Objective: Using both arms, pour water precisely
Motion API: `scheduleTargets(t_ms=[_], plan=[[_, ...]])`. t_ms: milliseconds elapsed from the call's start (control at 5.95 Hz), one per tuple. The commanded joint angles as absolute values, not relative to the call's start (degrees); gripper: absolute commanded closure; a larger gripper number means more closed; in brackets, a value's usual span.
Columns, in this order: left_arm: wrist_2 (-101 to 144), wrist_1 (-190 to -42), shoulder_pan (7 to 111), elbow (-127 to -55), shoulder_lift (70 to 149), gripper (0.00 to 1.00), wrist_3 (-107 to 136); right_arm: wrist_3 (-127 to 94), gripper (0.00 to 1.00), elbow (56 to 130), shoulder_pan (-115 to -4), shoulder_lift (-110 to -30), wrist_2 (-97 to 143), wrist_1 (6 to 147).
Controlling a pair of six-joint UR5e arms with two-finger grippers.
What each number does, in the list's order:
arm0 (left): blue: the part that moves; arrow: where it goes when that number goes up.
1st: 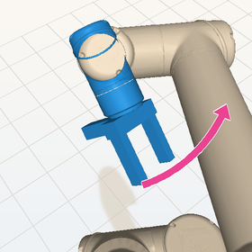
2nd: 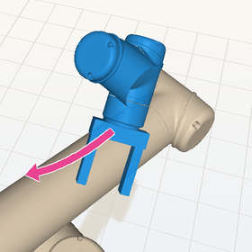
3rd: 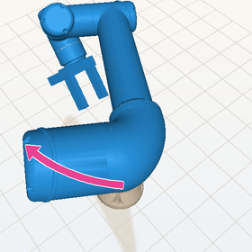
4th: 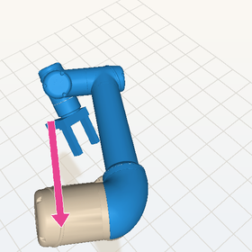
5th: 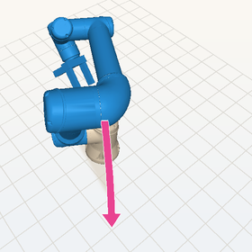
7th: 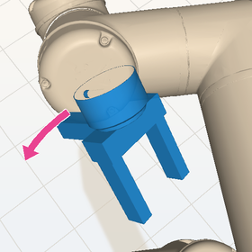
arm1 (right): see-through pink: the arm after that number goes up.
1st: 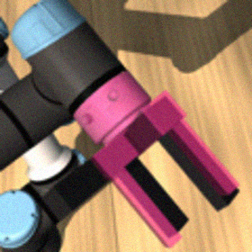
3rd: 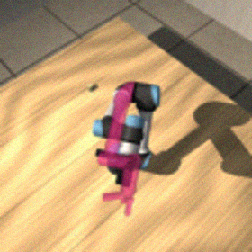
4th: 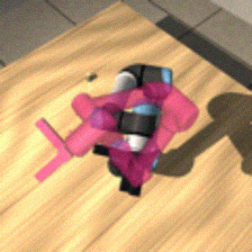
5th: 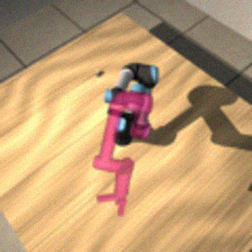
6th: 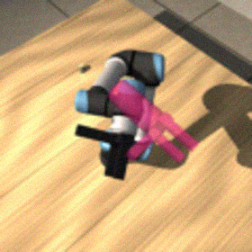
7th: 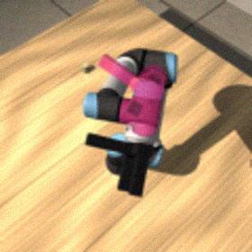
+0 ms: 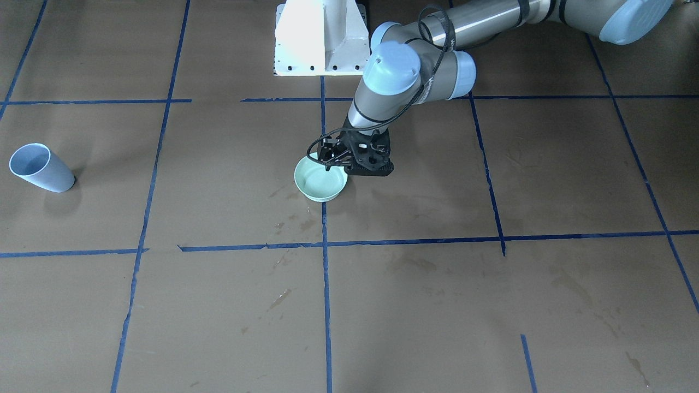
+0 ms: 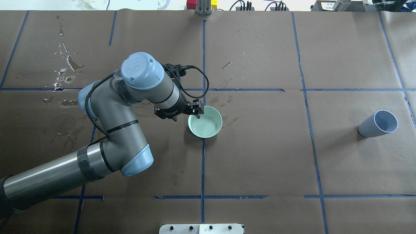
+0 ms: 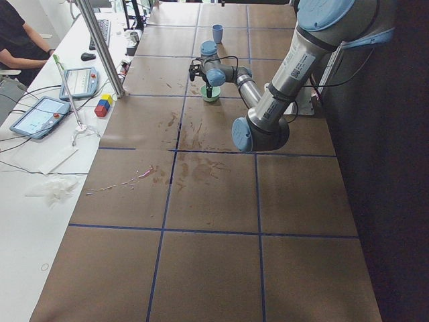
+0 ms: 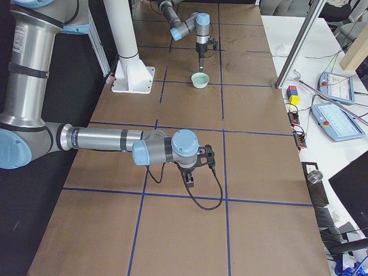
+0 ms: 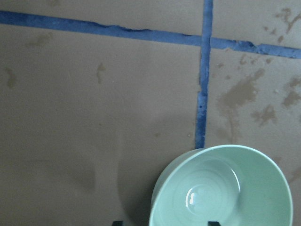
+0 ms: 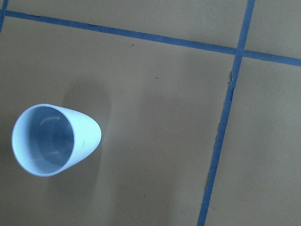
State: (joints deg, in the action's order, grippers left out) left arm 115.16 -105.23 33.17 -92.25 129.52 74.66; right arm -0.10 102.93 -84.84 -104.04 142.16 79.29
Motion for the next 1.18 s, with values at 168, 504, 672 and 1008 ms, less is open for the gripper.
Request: scheduleTargets(t_ms=[168,504,672,1008], plan=[[115.14,-105.21,34.10,-97.82,125.77,0.16,74.79,-15.54,0.00,103.10,-81.31,-105.72,142.47,65.30],[115.05,-105.21,35.15,-98.78,125.51,0.15,74.79,-16.78,0.00,103.01,-78.58,-108.00,142.03,54.08],[115.05,-105.21,35.68,-101.92,121.51,0.15,74.79,-18.09,0.00,103.09,-77.88,-109.58,141.60,48.48],[114.96,-105.21,36.99,-105.03,118.57,0.15,74.71,-31.15,0.00,103.36,-70.01,-113.09,134.80,35.75]])
